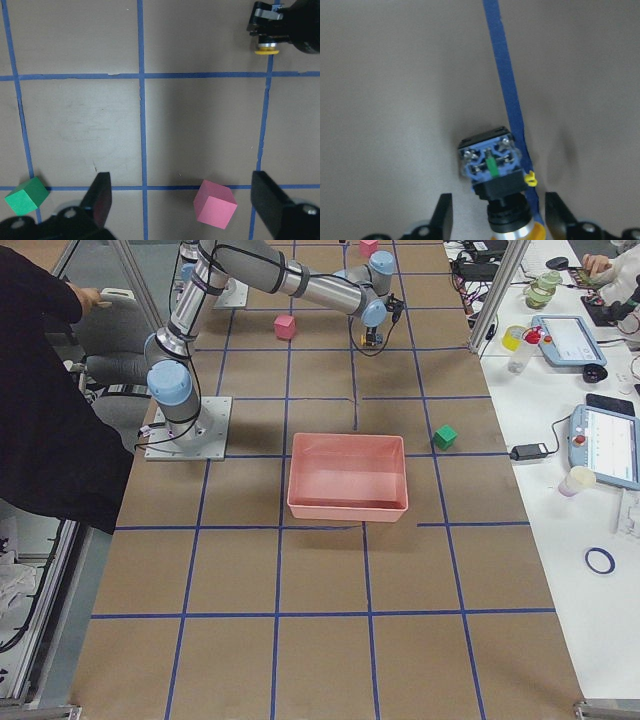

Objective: Align button upright
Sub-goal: 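Lower the button onto the table and open the right gripper, then raise the right gripper and withdraw it away from the button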

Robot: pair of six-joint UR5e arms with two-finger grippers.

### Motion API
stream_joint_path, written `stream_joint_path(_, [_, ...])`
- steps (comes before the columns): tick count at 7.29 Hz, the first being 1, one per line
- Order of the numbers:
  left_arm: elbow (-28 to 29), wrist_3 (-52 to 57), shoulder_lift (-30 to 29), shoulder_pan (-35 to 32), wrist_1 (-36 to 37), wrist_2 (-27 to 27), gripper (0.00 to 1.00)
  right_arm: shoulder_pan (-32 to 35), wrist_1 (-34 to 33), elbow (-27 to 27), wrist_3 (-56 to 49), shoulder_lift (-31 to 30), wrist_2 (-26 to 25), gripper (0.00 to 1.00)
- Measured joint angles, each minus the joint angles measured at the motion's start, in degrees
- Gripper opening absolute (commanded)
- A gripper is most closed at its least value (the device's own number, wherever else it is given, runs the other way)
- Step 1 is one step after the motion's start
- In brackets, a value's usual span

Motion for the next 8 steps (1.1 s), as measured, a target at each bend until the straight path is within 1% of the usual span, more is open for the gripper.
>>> stream_joint_path(2, [0.0, -0.1, 0.0, 0.0, 0.0, 0.0, 1.00, -0.1, 0.4, 0.1, -0.5, -1.5, -0.6, 1.00])
stream_joint_path(3, [0.0, 0.0, 0.0, 0.0, 0.0, 0.0, 1.00, -0.4, 1.6, 0.7, -0.9, -3.5, -1.4, 1.00])
stream_joint_path(5, [0.0, 0.0, 0.1, 0.1, 0.0, 0.0, 1.00, -2.7, 7.0, 2.7, -1.7, -8.8, -2.4, 1.00])
stream_joint_path(6, [0.0, 0.0, 0.1, 0.1, 0.0, 0.0, 1.00, -5.8, 10.2, 3.4, -4.1, -11.8, -2.4, 1.00])
stream_joint_path(8, [0.1, 0.0, 0.1, 0.0, 0.0, 0.1, 1.00, -14.1, 20.0, 3.9, -11.4, -18.9, -2.4, 1.00])
